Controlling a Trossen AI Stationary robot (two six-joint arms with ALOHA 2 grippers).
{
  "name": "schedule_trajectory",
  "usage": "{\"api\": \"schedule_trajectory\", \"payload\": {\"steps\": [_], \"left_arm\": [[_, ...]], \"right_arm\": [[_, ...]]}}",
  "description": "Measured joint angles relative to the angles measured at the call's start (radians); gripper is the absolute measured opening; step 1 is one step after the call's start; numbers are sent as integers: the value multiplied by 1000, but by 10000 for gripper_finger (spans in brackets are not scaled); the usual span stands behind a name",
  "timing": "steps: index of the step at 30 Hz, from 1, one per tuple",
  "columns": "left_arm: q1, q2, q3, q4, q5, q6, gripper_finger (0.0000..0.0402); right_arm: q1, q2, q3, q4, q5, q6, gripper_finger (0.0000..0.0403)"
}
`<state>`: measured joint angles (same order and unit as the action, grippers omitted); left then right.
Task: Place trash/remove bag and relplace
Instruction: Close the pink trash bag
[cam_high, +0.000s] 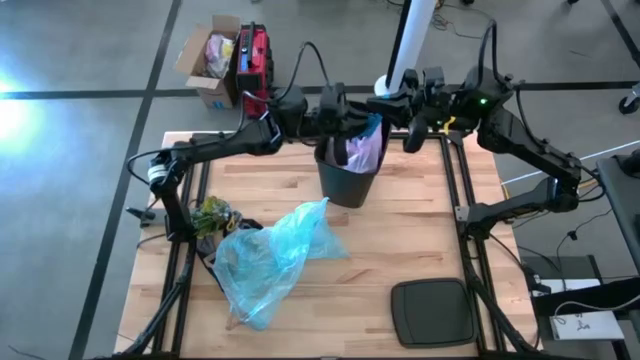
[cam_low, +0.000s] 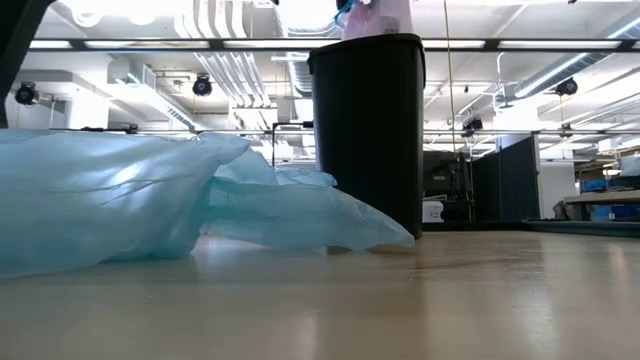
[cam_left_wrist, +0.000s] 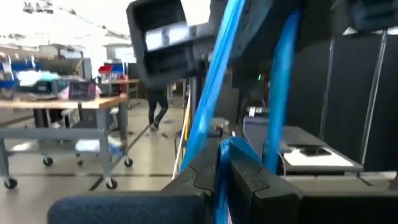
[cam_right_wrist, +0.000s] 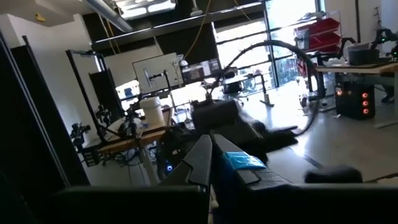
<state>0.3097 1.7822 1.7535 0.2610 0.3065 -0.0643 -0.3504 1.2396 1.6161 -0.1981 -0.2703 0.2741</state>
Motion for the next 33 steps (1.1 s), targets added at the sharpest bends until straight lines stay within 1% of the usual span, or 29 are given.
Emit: {"api": "schedule_trajectory", "payload": {"steps": [5,9,15,21,28,33], "left_arm": [[2,28,0,-32,-2,0,4],[1,50,-2,-112,-6,3,4],[7,55,-2,-202,-9,61,4],[8,28,-1,-183,-11,63,4],[9,-38,37,-154,-13,65,4],[-7,-44,32,-153,20,13,4]], "right_arm": [[17,-1,0,7,0,2,0],[23,-9,0,36,-3,3,0],[27,-34,0,58,-2,-7,0],[28,-44,0,62,0,-23,0],[28,-39,0,54,1,-40,0],[28,-40,0,55,8,-48,0]]}}
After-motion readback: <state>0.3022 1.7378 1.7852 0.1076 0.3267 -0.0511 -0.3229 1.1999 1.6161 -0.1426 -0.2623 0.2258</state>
